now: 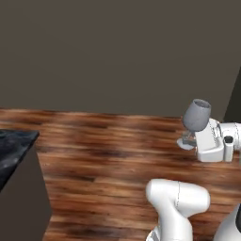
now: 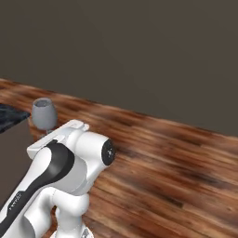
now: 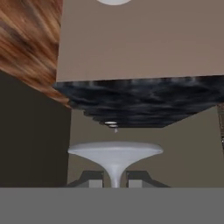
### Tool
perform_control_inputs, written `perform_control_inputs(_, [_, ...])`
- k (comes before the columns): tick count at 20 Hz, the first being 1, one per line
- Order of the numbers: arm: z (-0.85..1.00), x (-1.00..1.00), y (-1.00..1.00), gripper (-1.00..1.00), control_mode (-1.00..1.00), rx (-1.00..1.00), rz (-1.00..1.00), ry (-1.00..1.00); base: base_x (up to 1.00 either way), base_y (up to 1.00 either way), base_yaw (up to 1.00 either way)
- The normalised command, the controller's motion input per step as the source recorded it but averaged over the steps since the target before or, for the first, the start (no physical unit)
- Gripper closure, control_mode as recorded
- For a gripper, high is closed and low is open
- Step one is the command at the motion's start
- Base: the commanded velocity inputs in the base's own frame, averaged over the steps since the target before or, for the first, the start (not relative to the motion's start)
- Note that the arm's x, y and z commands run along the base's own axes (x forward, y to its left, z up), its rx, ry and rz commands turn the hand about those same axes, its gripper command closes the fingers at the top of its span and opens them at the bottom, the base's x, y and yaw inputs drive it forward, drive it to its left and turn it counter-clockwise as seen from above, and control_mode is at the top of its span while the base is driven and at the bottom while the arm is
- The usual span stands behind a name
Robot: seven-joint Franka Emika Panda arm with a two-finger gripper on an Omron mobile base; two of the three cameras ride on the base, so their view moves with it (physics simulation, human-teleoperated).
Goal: Retrieve the wine glasses from the counter and place one next to each plate.
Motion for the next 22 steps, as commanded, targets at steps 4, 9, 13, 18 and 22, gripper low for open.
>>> perform_control_inputs(4, [0.0,0.0,0.0,1.0,1.0,0.0,0.0,0.0,1.0,-0.48,0.31])
perform_control_inputs(9, [0.0,0.0,0.0,1.0,1.0,0.0,0.0,0.0,1.0,-0.65,0.34])
perform_control_inputs(13, [0.0,0.0,0.0,1.0,1.0,0.0,0.0,0.0,1.0,-0.72,0.39])
perform_control_inputs(18, [0.0,0.0,0.0,1.0,1.0,0.0,0.0,0.0,1.0,-0.74,0.51])
perform_control_inputs(22, [0.0,0.0,0.0,1.0,1.0,0.0,0.0,0.0,1.0,-0.55,0.68])
